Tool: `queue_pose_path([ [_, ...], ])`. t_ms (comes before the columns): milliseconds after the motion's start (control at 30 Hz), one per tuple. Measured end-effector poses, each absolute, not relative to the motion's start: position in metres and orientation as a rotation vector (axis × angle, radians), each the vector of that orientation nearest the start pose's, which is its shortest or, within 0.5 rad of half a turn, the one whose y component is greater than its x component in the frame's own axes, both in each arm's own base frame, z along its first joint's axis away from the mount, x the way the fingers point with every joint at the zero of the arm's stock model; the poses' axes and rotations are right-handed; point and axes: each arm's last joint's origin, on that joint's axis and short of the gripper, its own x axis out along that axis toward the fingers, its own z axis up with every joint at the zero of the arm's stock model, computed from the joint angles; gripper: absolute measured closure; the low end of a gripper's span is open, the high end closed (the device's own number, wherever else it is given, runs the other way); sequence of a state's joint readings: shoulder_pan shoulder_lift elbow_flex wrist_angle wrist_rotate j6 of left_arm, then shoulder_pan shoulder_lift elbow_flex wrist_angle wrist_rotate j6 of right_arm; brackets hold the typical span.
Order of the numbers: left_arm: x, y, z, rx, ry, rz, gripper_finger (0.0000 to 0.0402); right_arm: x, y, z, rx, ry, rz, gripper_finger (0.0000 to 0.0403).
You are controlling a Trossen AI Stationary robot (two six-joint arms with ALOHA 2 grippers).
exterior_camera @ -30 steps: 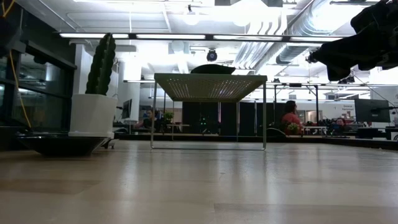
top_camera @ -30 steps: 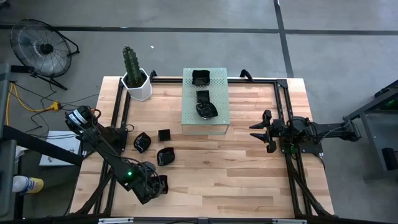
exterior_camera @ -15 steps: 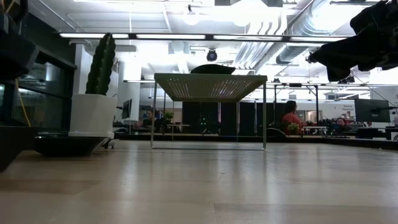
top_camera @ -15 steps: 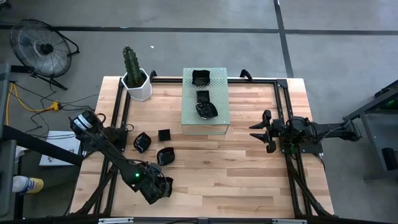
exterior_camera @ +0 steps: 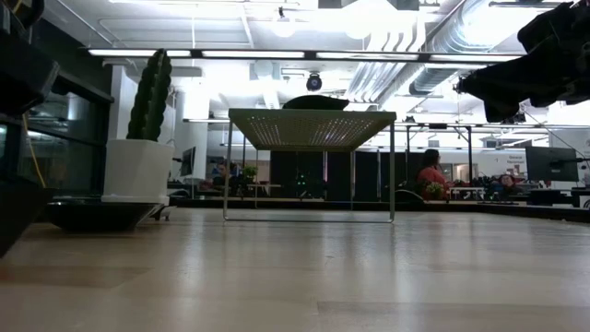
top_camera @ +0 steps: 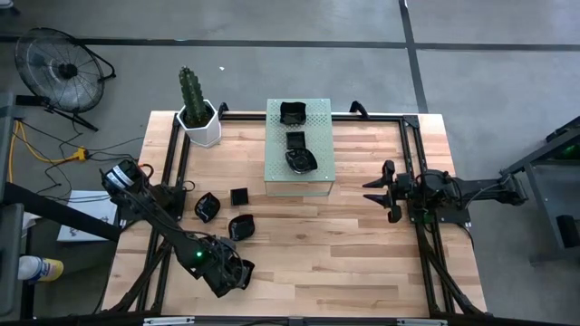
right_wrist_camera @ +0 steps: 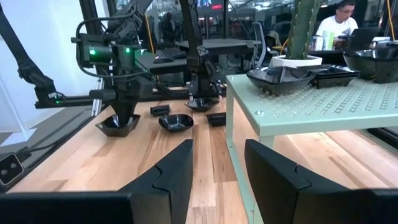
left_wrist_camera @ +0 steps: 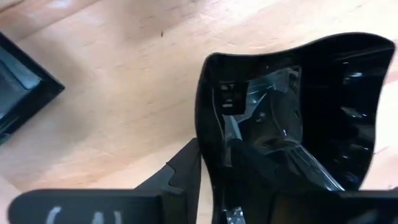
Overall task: Pick & Place Mini shaped plates
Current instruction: Stack the black distorted square plate on top of the black distorted square plate on the shelf
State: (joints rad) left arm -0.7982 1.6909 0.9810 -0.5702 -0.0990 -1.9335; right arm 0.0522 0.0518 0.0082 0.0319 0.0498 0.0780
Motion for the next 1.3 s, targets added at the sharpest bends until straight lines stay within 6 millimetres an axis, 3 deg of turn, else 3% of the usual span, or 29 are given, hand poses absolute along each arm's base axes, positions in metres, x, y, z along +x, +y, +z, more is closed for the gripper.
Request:
queue_pose_path([
  [267,0.214,-0.216,0.161,-1.065,1.215,0.632,0.0395,0.1,0.004,0.165,0.077,0.012,0.002,0.0263],
  [600,0.213,-0.214,0.169,-1.046,1.19,0.595,0.0399,0.1,0.004,0.165,0.077,0.011,0.002,0.0263],
  [1033,0.211,-0.199,0.206,-1.031,0.853,0.547,0.0401,0.1,0.004,0.165,0.077,0.01,0.002,0.0263],
  [1300,0.215,-0.188,0.218,-1.018,0.699,0.564,0.0401,0.1,0.004,0.165,0.078,0.01,0.002,0.0263],
])
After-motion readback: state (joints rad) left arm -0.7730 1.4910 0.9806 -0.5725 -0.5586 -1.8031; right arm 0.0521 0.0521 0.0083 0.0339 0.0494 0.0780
